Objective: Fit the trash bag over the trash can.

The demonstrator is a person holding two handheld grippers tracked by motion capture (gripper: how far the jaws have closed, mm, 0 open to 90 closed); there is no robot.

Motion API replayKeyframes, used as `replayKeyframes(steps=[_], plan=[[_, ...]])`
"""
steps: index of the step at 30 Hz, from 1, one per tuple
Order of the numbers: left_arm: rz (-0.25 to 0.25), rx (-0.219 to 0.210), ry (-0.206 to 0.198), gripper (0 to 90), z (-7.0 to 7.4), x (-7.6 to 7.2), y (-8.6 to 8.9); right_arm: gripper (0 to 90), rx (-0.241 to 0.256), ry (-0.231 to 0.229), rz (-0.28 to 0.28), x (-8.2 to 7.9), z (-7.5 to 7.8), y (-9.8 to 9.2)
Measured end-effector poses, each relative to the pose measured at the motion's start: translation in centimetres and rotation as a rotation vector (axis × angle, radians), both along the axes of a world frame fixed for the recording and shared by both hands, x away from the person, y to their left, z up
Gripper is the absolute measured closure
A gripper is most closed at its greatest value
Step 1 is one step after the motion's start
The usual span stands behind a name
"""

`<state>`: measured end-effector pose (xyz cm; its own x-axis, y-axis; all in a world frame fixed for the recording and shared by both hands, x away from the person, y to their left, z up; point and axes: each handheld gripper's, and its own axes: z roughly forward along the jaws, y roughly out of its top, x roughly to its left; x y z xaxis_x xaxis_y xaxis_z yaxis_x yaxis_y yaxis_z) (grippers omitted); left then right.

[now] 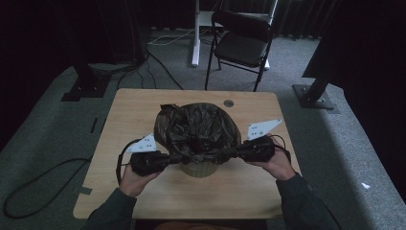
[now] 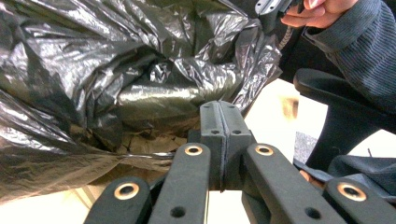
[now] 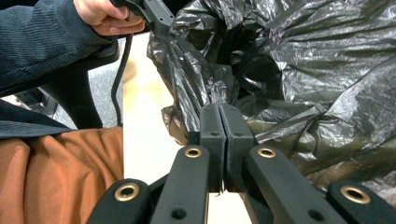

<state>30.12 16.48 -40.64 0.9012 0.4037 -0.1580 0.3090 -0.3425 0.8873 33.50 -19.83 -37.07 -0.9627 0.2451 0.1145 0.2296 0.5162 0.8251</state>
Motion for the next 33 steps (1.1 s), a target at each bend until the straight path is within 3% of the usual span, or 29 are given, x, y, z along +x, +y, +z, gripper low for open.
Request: replayKeyframes(steps=[9,14,17,23,33], plan=[[0.021,0.041,0.033,89.4,-1.0,0.4,-0.2,89.3,0.000,0.008,-0.015,0.2,-0.4,-0.4],[0.069,0.059,0.067,89.4,-2.2,1.3,0.5,89.4,0.000,0.010,-0.025,0.2,-0.4,-0.7],[0.107,0.043,0.084,87.9,-2.5,1.7,1.3,89.4,0.000,0.007,-0.025,0.2,-0.3,-0.7],[0.155,-0.006,0.029,71.2,-0.9,1.2,2.7,81.7,0.021,-0.009,-0.052,0.4,0.3,-1.1],[0.238,-0.078,-0.022,64.1,1.4,1.7,4.9,73.9,0.062,-0.034,-0.112,1.1,1.6,-1.9]])
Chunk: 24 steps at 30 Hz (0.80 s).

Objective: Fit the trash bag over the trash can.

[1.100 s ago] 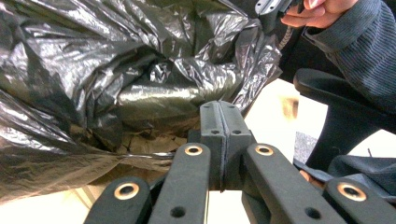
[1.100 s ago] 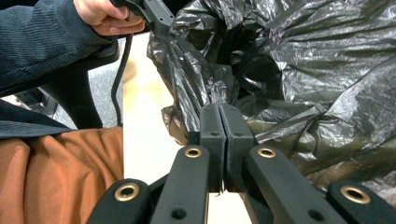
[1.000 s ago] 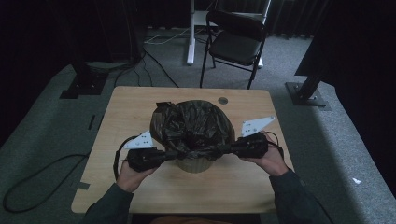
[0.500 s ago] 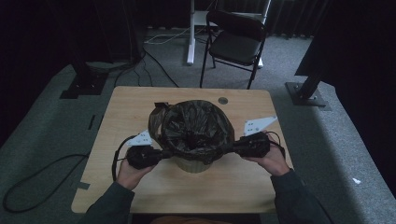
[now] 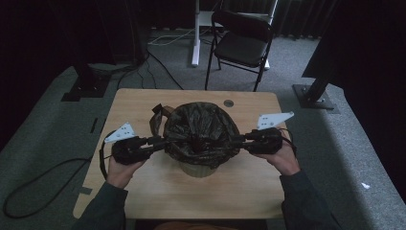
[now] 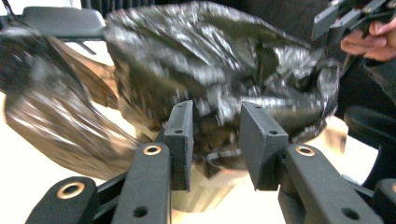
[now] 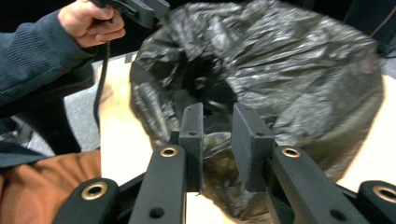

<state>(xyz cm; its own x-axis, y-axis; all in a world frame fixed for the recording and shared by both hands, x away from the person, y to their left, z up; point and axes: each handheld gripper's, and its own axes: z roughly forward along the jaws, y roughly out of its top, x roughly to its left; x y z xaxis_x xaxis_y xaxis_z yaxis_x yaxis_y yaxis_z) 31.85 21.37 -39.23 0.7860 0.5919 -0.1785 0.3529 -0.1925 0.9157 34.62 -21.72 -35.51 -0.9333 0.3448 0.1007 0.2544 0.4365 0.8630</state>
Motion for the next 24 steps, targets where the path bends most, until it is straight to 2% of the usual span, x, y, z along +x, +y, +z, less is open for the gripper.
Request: replayKeyframes(steps=[9,16,21,24], plan=[[0.044,-0.037,0.017,57.5,1.0,2.4,-0.1,68.7,-0.027,-0.046,-0.167,2.0,0.0,0.0],[0.069,-0.070,0.059,52.2,1.2,4.6,-0.9,66.9,-0.037,-0.044,-0.217,3.3,-0.4,0.8],[0.074,-0.051,0.097,51.7,0.6,5.6,-1.7,66.9,-0.041,-0.037,-0.247,4.0,-0.8,0.9],[0.079,-0.060,0.114,52.9,0.2,6.0,-1.8,67.3,-0.041,-0.023,-0.260,4.5,-1.0,0.8]])
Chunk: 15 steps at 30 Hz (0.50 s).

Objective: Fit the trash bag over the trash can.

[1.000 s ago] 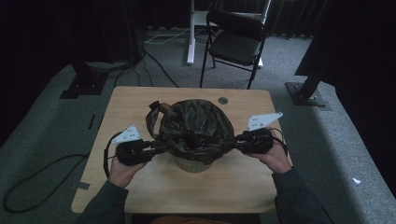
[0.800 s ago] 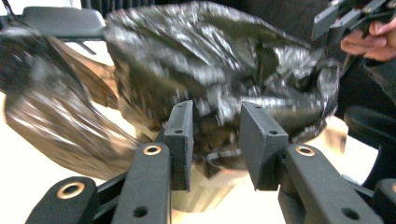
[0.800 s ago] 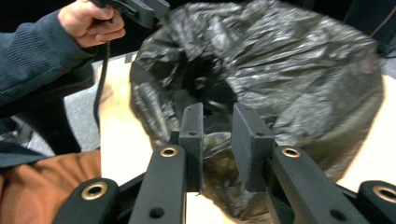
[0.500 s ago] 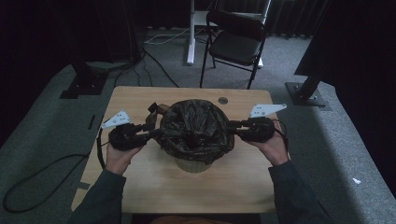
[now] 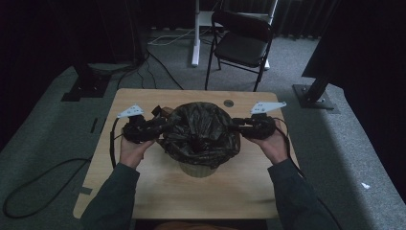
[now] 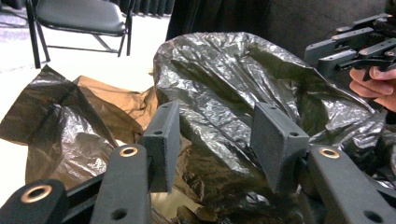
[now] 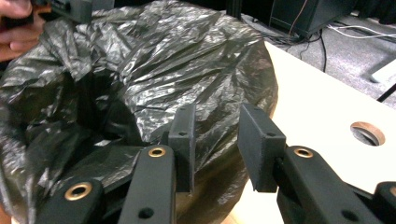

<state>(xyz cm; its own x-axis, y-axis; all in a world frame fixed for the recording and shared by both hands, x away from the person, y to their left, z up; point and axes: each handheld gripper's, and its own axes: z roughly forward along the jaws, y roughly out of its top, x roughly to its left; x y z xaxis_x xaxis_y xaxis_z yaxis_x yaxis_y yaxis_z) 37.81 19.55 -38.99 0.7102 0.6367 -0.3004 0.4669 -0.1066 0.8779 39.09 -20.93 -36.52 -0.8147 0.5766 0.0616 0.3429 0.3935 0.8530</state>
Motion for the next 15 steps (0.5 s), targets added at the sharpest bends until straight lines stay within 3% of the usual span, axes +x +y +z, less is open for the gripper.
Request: replayKeyframes(steps=[4,6,15], plan=[[0.005,-0.006,0.008,59.0,-0.1,0.1,0.0,75.7,0.015,0.032,-0.019,0.7,-0.3,-0.5],[0.010,-0.011,0.006,61.9,-0.1,0.1,0.0,86.2,0.048,0.038,-0.019,0.8,-0.3,-0.8],[0.035,-0.032,0.005,77.3,-0.2,0.7,0.2,90.0,0.004,0.048,-0.068,1.6,-1.0,-0.8]])
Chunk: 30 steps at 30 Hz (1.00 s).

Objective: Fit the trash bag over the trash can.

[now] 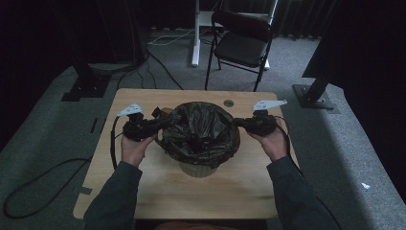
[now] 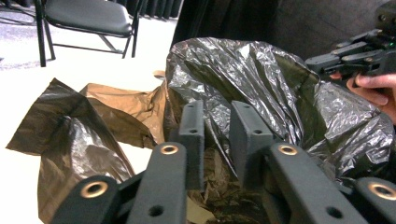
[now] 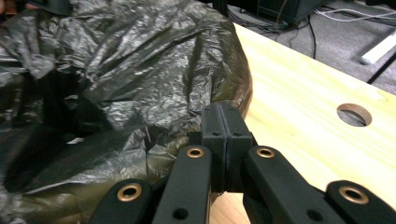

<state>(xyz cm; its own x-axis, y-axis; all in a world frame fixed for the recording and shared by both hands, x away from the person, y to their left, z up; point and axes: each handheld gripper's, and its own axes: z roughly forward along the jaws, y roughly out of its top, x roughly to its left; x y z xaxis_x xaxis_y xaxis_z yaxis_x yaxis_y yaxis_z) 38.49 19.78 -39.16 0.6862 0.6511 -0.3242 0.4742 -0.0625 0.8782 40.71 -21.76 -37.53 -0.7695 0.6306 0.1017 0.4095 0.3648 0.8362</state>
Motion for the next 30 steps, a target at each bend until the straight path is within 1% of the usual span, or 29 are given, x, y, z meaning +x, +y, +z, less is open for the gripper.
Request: replayKeyframes(steps=[3,4,8,12,14,17,19,21,24,25,26,28,30], plan=[[0.007,-0.008,-0.010,83.9,0.1,0.3,0.0,90.0,-0.006,0.008,-0.008,0.5,-0.3,0.1],[0.010,-0.007,-0.011,84.7,0.1,0.4,-0.1,90.0,-0.008,0.012,-0.011,0.7,-0.4,0.2],[0.017,-0.017,-0.016,86.5,0.0,1.0,-0.2,90.0,-0.015,0.025,-0.022,1.3,-0.8,0.4],[0.029,-0.029,-0.012,87.1,-0.1,1.5,-0.3,90.0,-0.037,0.040,-0.021,1.4,-1.3,0.4],[0.037,-0.023,-0.011,87.2,-0.1,1.9,-0.3,90.0,-0.049,0.047,-0.023,1.4,-1.6,0.3],[0.049,-0.016,0.000,87.2,-0.3,2.4,-0.4,90.0,-0.055,0.061,-0.025,1.3,-2.1,0.0],[0.056,-0.015,0.012,87.3,-0.5,2.9,-0.5,90.0,-0.062,0.069,-0.021,1.3,-2.3,-0.1],[0.061,-0.004,0.028,87.2,-0.9,3.3,-0.6,89.9,-0.067,0.076,-0.018,1.2,-2.4,-0.2],[0.049,0.004,0.060,87.2,-1.6,3.8,-0.8,89.6,-0.074,0.072,-0.008,1.0,-2.4,-0.2],[0.048,0.003,0.069,87.4,-1.8,3.8,-0.9,88.8,-0.073,0.069,0.002,0.9,-2.4,-0.2],[0.041,-0.006,0.076,87.1,-2.0,3.8,-0.8,88.1,-0.070,0.058,0.024,0.7,-2.3,-0.2],[0.032,-0.006,0.082,87.1,-2.1,3.7,-0.8,87.8,-0.080,0.047,0.045,0.5,-2.2,0.1],[0.022,-0.010,0.086,87.0,-2.2,3.5,-0.6,88.2,-0.078,0.037,0.064,0.3,-2.1,0.4]])
